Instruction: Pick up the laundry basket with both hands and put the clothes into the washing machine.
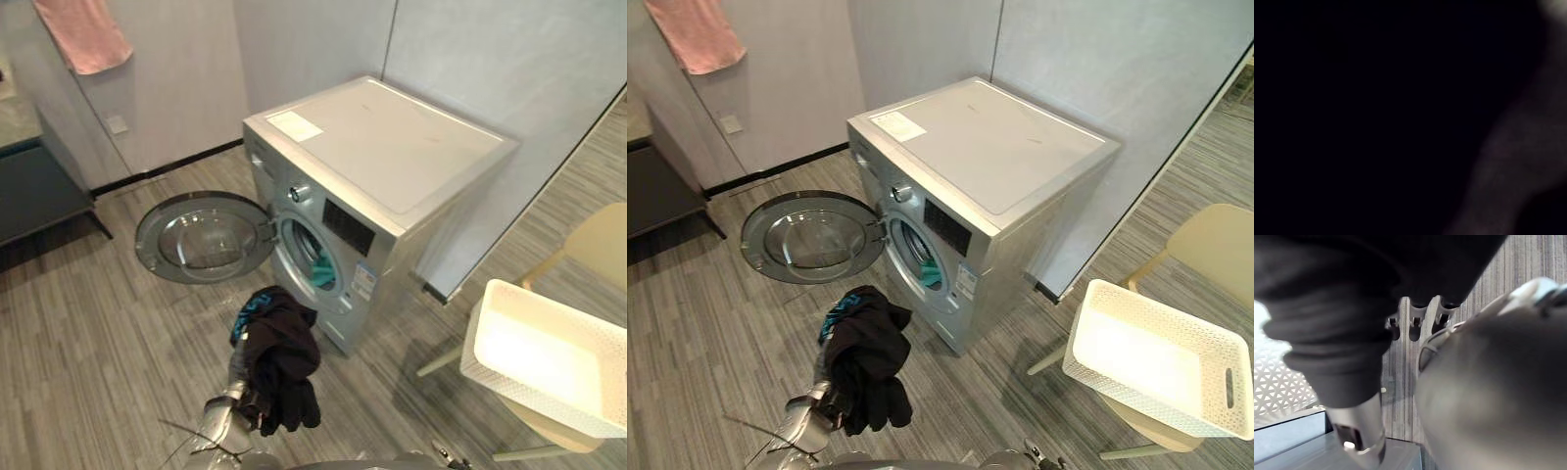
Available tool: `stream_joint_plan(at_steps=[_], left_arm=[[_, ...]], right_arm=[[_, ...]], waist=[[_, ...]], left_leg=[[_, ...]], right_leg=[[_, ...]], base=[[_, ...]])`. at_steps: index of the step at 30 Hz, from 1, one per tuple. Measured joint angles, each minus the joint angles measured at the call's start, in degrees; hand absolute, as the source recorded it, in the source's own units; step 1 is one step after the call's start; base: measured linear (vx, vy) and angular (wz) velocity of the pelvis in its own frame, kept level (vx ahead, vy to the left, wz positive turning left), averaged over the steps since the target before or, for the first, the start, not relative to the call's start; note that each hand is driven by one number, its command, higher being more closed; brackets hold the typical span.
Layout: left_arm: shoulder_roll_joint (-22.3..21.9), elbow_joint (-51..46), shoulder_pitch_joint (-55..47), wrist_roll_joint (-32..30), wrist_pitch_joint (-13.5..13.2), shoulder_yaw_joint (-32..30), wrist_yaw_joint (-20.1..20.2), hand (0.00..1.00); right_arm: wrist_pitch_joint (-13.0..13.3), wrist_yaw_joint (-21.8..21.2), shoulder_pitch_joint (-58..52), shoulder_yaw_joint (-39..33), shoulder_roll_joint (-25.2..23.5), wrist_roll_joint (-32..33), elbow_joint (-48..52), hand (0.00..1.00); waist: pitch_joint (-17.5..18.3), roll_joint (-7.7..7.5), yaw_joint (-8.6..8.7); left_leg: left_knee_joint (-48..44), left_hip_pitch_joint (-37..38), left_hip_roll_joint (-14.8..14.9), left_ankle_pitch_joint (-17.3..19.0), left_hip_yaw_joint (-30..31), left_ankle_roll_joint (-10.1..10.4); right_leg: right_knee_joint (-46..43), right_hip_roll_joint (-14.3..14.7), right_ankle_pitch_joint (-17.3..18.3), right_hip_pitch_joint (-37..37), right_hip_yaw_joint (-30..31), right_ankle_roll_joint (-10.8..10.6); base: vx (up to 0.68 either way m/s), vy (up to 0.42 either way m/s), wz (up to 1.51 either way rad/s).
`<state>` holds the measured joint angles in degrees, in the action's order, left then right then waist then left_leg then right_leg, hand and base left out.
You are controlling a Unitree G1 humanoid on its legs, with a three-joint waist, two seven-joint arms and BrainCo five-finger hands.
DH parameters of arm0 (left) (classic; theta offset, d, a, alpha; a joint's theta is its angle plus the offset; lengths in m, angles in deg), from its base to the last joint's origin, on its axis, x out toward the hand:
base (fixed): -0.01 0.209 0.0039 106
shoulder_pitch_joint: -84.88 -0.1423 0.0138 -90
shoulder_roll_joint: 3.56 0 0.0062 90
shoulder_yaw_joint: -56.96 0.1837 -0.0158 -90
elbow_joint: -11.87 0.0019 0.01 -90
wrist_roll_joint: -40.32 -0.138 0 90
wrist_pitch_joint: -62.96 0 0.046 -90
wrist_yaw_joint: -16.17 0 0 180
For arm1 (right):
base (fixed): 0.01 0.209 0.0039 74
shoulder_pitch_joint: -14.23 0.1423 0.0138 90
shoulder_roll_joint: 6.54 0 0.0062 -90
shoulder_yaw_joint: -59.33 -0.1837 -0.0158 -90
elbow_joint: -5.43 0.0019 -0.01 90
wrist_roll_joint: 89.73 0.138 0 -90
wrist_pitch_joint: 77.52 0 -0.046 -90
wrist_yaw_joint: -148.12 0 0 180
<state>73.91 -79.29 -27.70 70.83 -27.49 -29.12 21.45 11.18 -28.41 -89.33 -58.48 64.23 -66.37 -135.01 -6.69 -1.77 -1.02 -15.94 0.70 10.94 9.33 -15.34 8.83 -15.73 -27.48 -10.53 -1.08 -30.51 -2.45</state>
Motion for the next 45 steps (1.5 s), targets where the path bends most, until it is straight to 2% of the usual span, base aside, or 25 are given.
stream_joint_plan(at_steps=[2,3,5,7,10,11,12,13,17,19,21,23,24,25,28,29,33,35,36,37,38,40,42,44,45], left_arm=[[-0.09,2.16,-0.49,-0.73,0.0,-1.91,-0.73,1.0],[-0.17,4.27,-0.58,-1.44,-0.14,-3.42,-1.2,1.0],[-0.13,6.56,-0.02,-2.09,-0.09,-3.97,-1.86,1.0],[-1.1,7.71,0.11,-2.52,0.15,-3.7,-1.9,1.0],[-3.27,8.14,-0.8,-2.95,0.68,-0.17,-1.89,1.0],[-3.02,8.12,0.43,-3.12,0.66,1.05,-1.83,1.0],[-2.76,8.45,1.93,-3.19,0.71,1.17,-1.82,1.0],[-2.62,8.52,3.92,-3.21,1.25,2.89,-1.88,1.0],[-3.63,8.48,6.42,-3.73,1.36,9.25,-1.63,1.0],[-5.77,7.97,5.68,-3.65,1.35,10.13,-1.57,1.0],[-6.17,6.0,4.49,-3.61,1.34,9.59,-1.62,1.0],[-5.92,4.93,2.06,-3.49,1.3,7.78,-1.72,1.0],[-5.38,4.92,1.21,-3.49,1.35,5.48,-1.99,1.0],[-4.94,4.84,1.2,-3.49,1.27,4.35,-2.07,1.0],[-4.51,4.99,1.34,-2.75,1.23,3.31,-3.09,1.0],[-4.54,4.99,1.28,-2.38,1.22,3.26,-3.18,1.0],[-5.36,6.85,1.19,-1.81,1.16,3.22,-4.6,1.0],[-6.71,9.05,-0.33,-1.84,1.46,3.54,-4.68,1.0],[-5.64,9.46,-0.04,-1.91,1.54,3.99,-4.67,1.0],[-2.48,10.37,1.71,-2.08,1.59,4.16,-4.74,1.0],[-1.73,10.46,2.28,-2.09,1.6,4.2,-4.73,1.0],[-0.83,10.41,3.31,-2.17,1.23,4.07,-4.73,1.0],[-0.28,10.28,3.6,-2.85,1.08,3.44,-4.86,1.0],[-0.32,10.19,3.68,-3.1,0.97,2.2,-5.51,1.0],[-0.33,10.15,3.9,-3.07,0.15,1.15,-5.97,1.0]], right_arm=[[-0.2,-0.01,-1.81,-0.68,-0.66,1.37,-0.32,0.0],[-0.28,-0.15,-2.15,-1.5,-1.01,2.1,-2.0,0.0],[-0.34,-0.15,-1.55,-1.59,-1.14,2.4,-3.34,0.0],[-0.26,-0.13,-1.25,-1.84,-1.23,3.18,-4.26,0.0],[0.11,0.11,-0.28,-3.02,-1.28,3.71,-4.22,0.0],[0.17,-0.11,-0.08,-3.15,-1.24,4.29,-4.36,0.0],[0.36,0.06,0.34,-2.99,-2.08,4.26,-4.59,0.0],[0.85,0.23,0.63,-3.48,-2.18,4.27,-4.63,0.0],[0.99,0.42,-0.41,-2.87,-1.97,5.37,-3.5,0.0],[0.85,0.49,-1.03,-1.66,-1.37,6.34,-0.96,0.0],[0.87,0.76,-1.08,-1.68,-0.34,6.72,0.74,0.0],[0.89,1.16,-0.94,-1.4,0.49,7.82,2.92,0.0],[0.92,1.58,-0.59,0.13,0.37,8.1,4.44,0.0],[0.93,1.62,-0.24,2.42,0.3,8.14,6.08,0.0],[0.95,1.79,0.98,4.83,0.07,8.13,8.29,0.0],[0.97,1.86,1.13,5.57,0.04,8.09,8.74,0.0],[1.2,2.8,1.88,5.38,0.22,7.48,8.39,0.0],[1.17,2.85,1.67,3.32,1.79,7.18,7.2,0.0],[1.2,2.87,1.31,1.59,0.89,6.77,4.59,0.0],[0.46,2.56,0.48,0.48,-1.07,6.72,0.48,0.0],[-0.34,2.43,0.46,0.46,-1.08,6.61,-0.83,0.0],[-0.62,2.5,0.34,-0.11,-1.46,6.27,-1.59,0.0],[-0.45,2.31,0.68,-0.52,-1.33,6.24,-1.55,0.0],[-0.57,2.26,0.81,-0.34,-1.2,6.24,-1.86,0.0],[-0.49,2.09,0.82,-0.37,-1.2,6.2,-1.98,0.0]], waist=[[-0.11,0.36,0.29],[-0.12,0.48,0.29],[-0.31,-0.69,0.41],[-0.42,-2.95,1.73],[-0.59,-0.36,2.06],[-0.53,0.4,2.58],[-0.19,-1.15,3.21],[-0.56,-2.06,3.49],[-0.05,-0.76,6.64],[1.21,2.29,6.59],[0.42,4.49,6.29],[0.07,6.5,4.34],[0.06,6.37,3.29],[0.03,6.0,2.96],[0.13,3.89,1.6],[0.31,3.11,1.32],[1.58,1.11,-0.11],[4.26,3.58,-0.22],[5.46,1.54,1.24],[6.68,-2.16,2.02],[7.01,-2.7,2.27],[6.81,-1.87,1.7],[6.38,-1.13,1.64],[6.2,0.05,1.98],[6.12,0.42,1.95]], left_leg=[[1.35,-0.05,-2.05,0.17,5.16,0.27],[3.25,-0.14,-2.24,0.18,9.8,0.29],[5.94,-1.11,-3.35,0.2,13.45,0.33],[5.41,-2.91,-5.47,-0.61,15.09,1.03],[7.69,-4.89,-4.33,-4.68,20.27,1.55],[12.81,-4.85,-2.72,-9.22,22.92,1.73],[12.79,-4.83,-1.99,-9.08,22.69,1.61],[3.25,-6.7,-3.39,-5.73,21.25,-1.48],[0.21,-5.48,-3.64,-1.3,22.38,-4.46],[-13.76,-9.66,-2.29,3.26,23.18,2.46],[-28.72,-15.39,-0.92,1.42,23.73,5.84],[-40.34,-19.05,1.2,-4.53,23.78,6.04],[-44.7,-20.53,1.63,-11.09,23.2,5.42],[-47.19,-22.56,2.51,-12.24,22.0,3.56],[-35.54,-24.12,6.82,-3.98,18.36,-3.71],[-30.17,-24.03,7.49,-3.93,18.89,-3.77],[-4.22,-20.89,9.92,-5.12,29.53,-2.08],[-4.61,-19.81,8.95,-10.04,27.58,1.92],[-7.87,-20.84,6.95,-5.79,25.66,6.27],[-10.16,-22.01,1.99,-4.42,23.7,5.39],[-10.31,-22.04,1.75,-4.14,22.78,4.87],[-9.81,-20.78,1.77,-3.24,19.56,3.2],[-6.12,-14.78,2.34,-2.27,12.36,0.69],[-3.94,-10.53,3.56,-1.67,7.3,-0.58],[-2.11,-7.99,3.98,-1.48,3.1,-1.19]], right_leg=[[-4.35,-0.22,-0.49,-0.8,8.54,3.74],[-7.52,4.89,7.27,-2.03,17.74,3.08],[-7.03,12.52,17.77,-2.19,23.21,1.08],[-4.3,15.61,24.16,-1.78,23.69,-1.27],[-4.63,17.62,23.22,-1.9,19.82,-2.06],[-2.74,19.74,22.7,-2.07,17.7,-1.21],[-0.98,20.07,22.25,-1.97,15.94,-1.22],[-1.56,19.84,22.08,-1.42,14.68,-0.94],[-3.43,21.36,24.37,1.47,11.5,1.54],[-3.46,22.72,28.55,4.09,12.4,0.89],[-4.05,24.83,29.17,6.05,13.31,1.2],[-4.5,26.7,29.54,7.42,16.88,1.75],[-3.81,26.63,29.97,8.53,19.85,2.56],[-2.82,26.24,29.71,9.35,21.38,2.13],[-1.68,24.95,29.17,9.86,26.85,1.34],[-1.22,24.51,29.12,9.82,28.18,1.21],[-0.49,22.59,31.05,9.98,35.74,-3.1],[0.2,20.45,33.45,11.13,39.96,-6.86],[0.18,17.42,34.25,11.81,40.07,-8.37],[-0.92,12.94,30.19,10.52,40.75,-9.85],[-1.23,12.32,27.56,9.56,41.72,-9.56],[-3.23,12.24,19.24,6.62,43.96,-9.05],[-9.08,10.26,8.96,1.14,40.78,-5.66],[-14.74,9.08,8.19,-2.58,33.92,-4.39],[-20.24,9.58,12.4,-5.95,26.62,-3.89]], base=[[-0.09,0.11,1.06],[-0.02,0.008,1.0],[0.03,-0.085,1.1],[0.06,-0.115,1.11],[0.02,-0.131,0.62],[0.0,-0.178,0.53],[0.07,-0.194,0.6],[0.1,-0.116,0.47],[0.07,-0.108,0.6],[0.08,-0.025,0.01],[0.08,-0.013,-0.27],[0.09,0.021,-0.95],[0.12,0.059,-1.13],[0.18,0.025,-1.04],[0.2,0.059,-0.9],[0.23,0.146,-1.12],[0.32,0.401,-1.06],[0.34,0.634,-0.85],[0.41,0.743,-0.06],[0.33,0.594,0.23],[0.29,0.515,-0.04],[0.19,0.455,-0.66],[0.14,0.503,-1.26],[0.0,0.26,-1.24],[-0.04,0.188,-1.43]])
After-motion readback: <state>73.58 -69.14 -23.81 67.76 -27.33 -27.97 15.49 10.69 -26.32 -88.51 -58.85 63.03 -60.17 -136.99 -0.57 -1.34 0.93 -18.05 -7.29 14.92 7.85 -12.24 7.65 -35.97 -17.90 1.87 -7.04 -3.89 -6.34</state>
